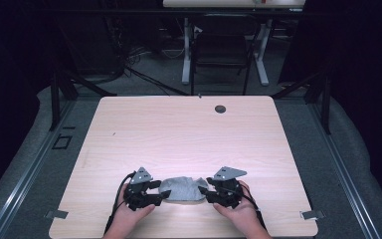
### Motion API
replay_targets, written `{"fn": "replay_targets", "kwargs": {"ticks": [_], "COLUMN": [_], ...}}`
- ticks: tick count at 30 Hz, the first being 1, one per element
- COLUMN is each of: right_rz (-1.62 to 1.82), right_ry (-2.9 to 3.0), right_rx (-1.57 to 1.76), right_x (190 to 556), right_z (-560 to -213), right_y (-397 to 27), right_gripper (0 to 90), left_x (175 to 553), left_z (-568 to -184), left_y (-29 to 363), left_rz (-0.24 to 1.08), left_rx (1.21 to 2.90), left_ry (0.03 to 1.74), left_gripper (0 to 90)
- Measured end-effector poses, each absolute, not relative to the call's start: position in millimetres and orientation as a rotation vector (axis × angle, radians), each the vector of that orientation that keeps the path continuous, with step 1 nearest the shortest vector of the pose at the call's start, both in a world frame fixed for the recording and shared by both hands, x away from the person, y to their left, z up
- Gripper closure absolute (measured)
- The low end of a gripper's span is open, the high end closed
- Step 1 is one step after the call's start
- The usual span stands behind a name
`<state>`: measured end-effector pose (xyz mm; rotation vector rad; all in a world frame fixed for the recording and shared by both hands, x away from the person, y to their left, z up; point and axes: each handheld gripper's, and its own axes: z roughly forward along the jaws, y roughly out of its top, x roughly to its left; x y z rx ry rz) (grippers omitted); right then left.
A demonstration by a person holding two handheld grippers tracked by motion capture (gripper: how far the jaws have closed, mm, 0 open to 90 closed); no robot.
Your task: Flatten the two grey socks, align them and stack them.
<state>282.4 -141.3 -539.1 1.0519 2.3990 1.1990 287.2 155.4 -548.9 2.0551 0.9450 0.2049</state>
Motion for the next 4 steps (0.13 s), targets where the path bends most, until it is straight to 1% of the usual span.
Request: {"fn": "replay_targets", "kwargs": {"ticks": [4], "right_rz": [1.212], "right_ry": [2.378], "right_rx": [1.066], "right_x": [272], "right_z": [-532], "right_y": [-152], "right_gripper": [51.4], "left_x": [280], "left_z": [-539], "left_y": [170], "left_rz": [0.202], "left_rx": [2.028], "left_ry": [0.955], "left_gripper": [41.8]}}
